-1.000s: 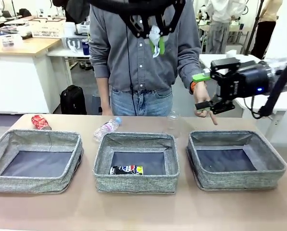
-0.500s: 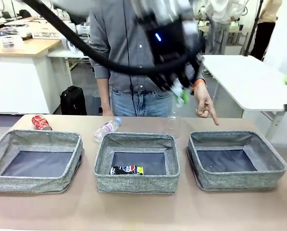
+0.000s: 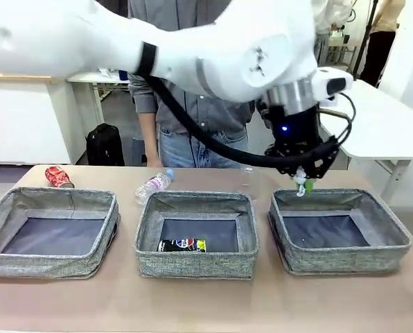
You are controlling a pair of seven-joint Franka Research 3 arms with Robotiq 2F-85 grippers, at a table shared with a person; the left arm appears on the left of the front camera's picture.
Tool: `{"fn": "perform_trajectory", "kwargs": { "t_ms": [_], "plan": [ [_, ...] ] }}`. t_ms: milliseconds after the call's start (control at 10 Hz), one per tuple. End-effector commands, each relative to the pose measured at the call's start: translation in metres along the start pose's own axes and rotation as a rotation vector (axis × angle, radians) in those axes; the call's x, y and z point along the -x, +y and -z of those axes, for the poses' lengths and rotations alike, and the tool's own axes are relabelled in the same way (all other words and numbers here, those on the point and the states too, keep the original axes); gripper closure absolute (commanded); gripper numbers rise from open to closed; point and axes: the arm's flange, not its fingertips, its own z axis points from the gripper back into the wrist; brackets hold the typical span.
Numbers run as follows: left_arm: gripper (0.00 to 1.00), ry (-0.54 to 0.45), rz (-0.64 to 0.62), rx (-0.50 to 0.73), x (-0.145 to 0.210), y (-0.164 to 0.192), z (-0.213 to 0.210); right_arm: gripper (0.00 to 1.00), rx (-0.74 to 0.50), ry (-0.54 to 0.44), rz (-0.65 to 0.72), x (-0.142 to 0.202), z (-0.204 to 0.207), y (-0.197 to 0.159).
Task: Sort the waste into the appropriate baskets.
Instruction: Place the picked waste into the Fabric basket indicated by the person.
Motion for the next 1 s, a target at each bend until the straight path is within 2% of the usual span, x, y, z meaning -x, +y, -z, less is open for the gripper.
{"fn": "perform_trajectory", "kwargs": {
  "t_ms": [0, 300, 700, 800, 900],
  "plan": [
    [0.88, -0.004, 0.051, 0.01, -0.04, -0.018, 0.019, 0.0, -0.021, 0.045, 0.007, -0.006, 0.018, -0.003],
    [0.88, -0.031, 0.046, -0.009, -0.052, -0.021, 0.049, 0.0, -0.021, 0.045, 0.007, -0.006, 0.018, -0.003],
    [0.88, -0.033, 0.048, -0.003, -0.053, -0.02, 0.051, 0.0, -0.021, 0.045, 0.007, -0.006, 0.018, -0.003],
    [0.29, -0.023, 0.057, 0.003, -0.053, -0.02, 0.051, 0.0, -0.021, 0.045, 0.007, -0.006, 0.018, -0.003],
    [0.29, -0.029, 0.064, 0.004, -0.053, -0.021, 0.05, 0.0, -0.021, 0.045, 0.007, -0.006, 0.018, -0.003]
  ]
}}
